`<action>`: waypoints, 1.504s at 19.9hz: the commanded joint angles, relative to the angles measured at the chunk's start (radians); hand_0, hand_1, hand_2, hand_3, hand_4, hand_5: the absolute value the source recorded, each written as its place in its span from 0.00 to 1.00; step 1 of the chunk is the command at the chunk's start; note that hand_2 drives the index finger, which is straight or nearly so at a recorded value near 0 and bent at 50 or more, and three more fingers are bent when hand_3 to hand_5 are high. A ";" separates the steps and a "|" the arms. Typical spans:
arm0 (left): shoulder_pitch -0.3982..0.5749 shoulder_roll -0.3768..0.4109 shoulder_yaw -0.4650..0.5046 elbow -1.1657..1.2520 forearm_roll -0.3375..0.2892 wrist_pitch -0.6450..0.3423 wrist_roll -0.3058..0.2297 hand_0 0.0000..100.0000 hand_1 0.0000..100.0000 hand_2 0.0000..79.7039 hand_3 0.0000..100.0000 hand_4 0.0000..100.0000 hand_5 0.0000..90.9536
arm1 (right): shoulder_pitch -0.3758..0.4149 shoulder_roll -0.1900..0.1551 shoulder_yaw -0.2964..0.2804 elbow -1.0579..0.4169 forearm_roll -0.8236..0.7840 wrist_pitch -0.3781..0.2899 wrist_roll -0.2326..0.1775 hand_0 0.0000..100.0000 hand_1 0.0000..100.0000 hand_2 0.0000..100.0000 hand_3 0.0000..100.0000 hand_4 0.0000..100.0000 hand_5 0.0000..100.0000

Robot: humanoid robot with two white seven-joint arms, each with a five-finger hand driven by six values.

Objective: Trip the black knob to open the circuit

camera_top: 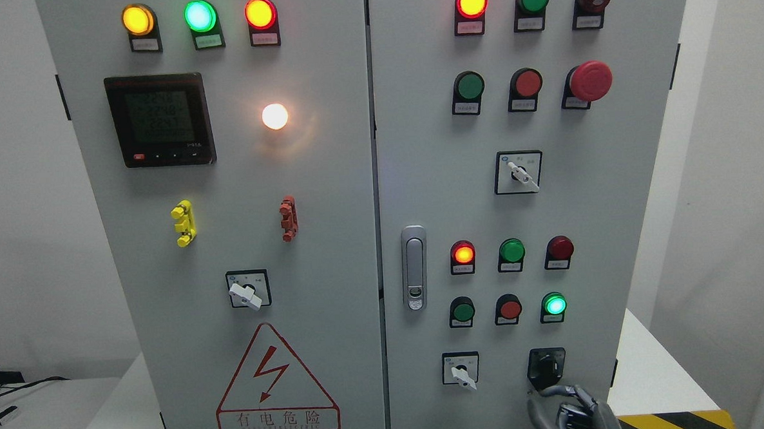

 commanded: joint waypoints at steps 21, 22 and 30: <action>0.000 -0.001 0.000 0.000 -0.031 0.001 0.001 0.12 0.39 0.00 0.00 0.00 0.00 | 0.019 0.017 -0.107 -0.004 0.023 -0.009 0.016 0.26 0.67 0.38 1.00 1.00 0.95; 0.000 0.000 0.000 0.000 -0.031 0.001 0.001 0.12 0.39 0.00 0.00 0.00 0.00 | 0.022 0.017 -0.114 -0.011 0.023 -0.009 0.022 0.26 0.67 0.40 1.00 1.00 0.95; 0.000 0.000 0.000 0.000 -0.031 0.001 0.001 0.12 0.39 0.00 0.00 0.00 0.00 | 0.122 0.009 -0.211 -0.136 -0.067 0.000 0.105 0.39 0.45 0.52 1.00 0.99 0.90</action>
